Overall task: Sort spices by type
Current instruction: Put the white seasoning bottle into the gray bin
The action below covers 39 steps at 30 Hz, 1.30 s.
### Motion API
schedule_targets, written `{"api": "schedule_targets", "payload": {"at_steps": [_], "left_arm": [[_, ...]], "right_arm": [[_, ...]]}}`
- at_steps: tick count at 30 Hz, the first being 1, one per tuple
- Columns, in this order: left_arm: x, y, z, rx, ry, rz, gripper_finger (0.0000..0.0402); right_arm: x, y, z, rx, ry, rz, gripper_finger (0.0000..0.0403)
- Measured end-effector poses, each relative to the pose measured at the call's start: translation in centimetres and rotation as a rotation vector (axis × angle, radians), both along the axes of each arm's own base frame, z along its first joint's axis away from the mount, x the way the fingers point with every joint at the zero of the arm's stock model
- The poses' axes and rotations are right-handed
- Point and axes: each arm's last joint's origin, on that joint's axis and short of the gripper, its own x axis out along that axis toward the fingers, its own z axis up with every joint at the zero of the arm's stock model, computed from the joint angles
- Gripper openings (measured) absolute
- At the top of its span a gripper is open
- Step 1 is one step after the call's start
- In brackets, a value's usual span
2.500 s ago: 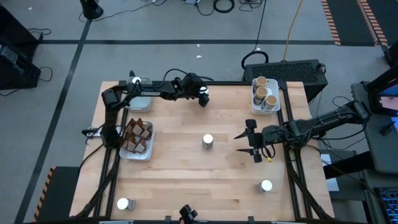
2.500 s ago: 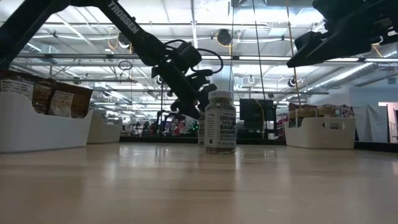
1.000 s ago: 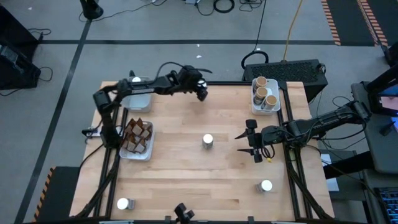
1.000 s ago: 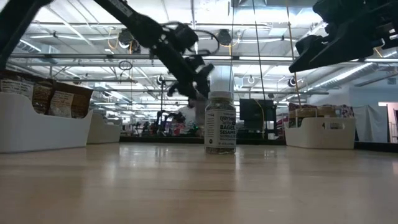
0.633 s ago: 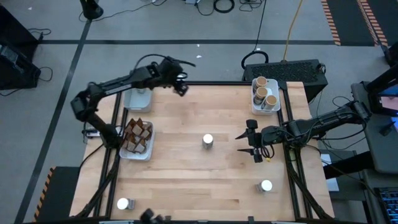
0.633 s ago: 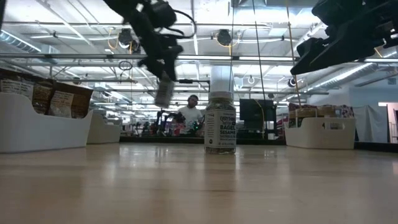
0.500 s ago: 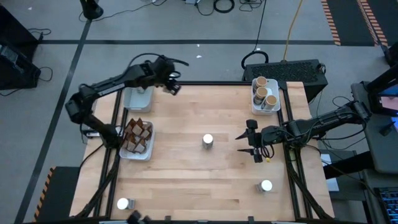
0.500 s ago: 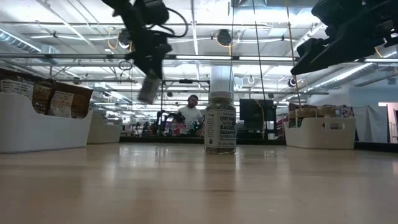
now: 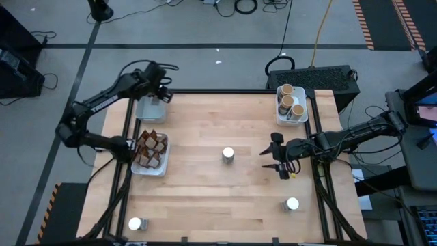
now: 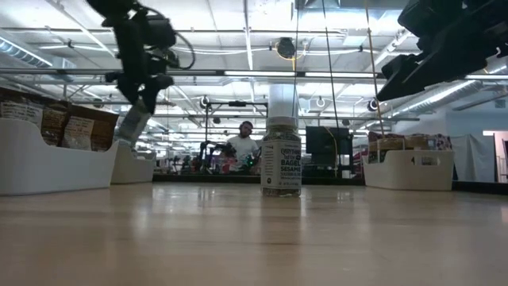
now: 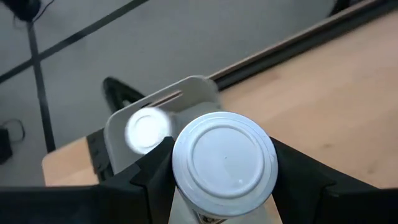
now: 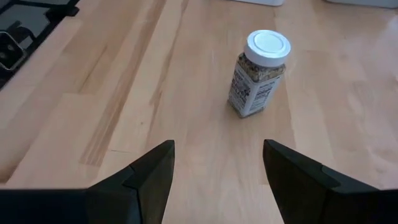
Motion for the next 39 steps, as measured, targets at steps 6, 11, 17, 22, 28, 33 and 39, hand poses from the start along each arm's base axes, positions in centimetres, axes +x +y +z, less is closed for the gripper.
{"api": "schedule_targets", "payload": {"at_steps": [6, 11, 17, 22, 28, 33, 39], "left_arm": [[-2.2, 0.3, -1.9, 0.008, -0.017, 0.054, 0.0212], [-3.0, 0.6, -3.8, -0.004, 0.0, 0.076, 0.0212], [-3.5, 0.7, -5.3, -0.009, 0.01, 0.077, 0.0212], [-3.7, 1.0, -5.5, -0.013, -0.018, 0.061, 0.0212], [-3.8, 1.2, -5.5, -0.007, 0.006, 0.015, 0.0212], [-3.9, 1.4, -5.5, -0.002, 0.02, 0.001, 0.0212], [-3.5, 2.1, -6.7, -0.037, 0.046, -0.002, 0.0212]], "right_arm": [[0.0, 0.0, 0.0, 0.008, 0.001, 0.004, 0.0226], [0.0, 0.0, 0.0, -0.001, -0.002, 0.011, 0.0226], [0.0, 0.0, 0.0, -0.01, -0.002, 0.016, 0.0226], [0.0, 0.0, 0.0, -0.013, -0.002, 0.018, 0.0226], [0.0, 0.0, 0.0, -0.013, -0.002, 0.018, 0.0226], [0.0, 0.0, 0.0, -0.013, -0.002, 0.018, 0.0226], [0.0, 0.0, 0.0, -0.013, -0.002, 0.018, 0.0226]]}}
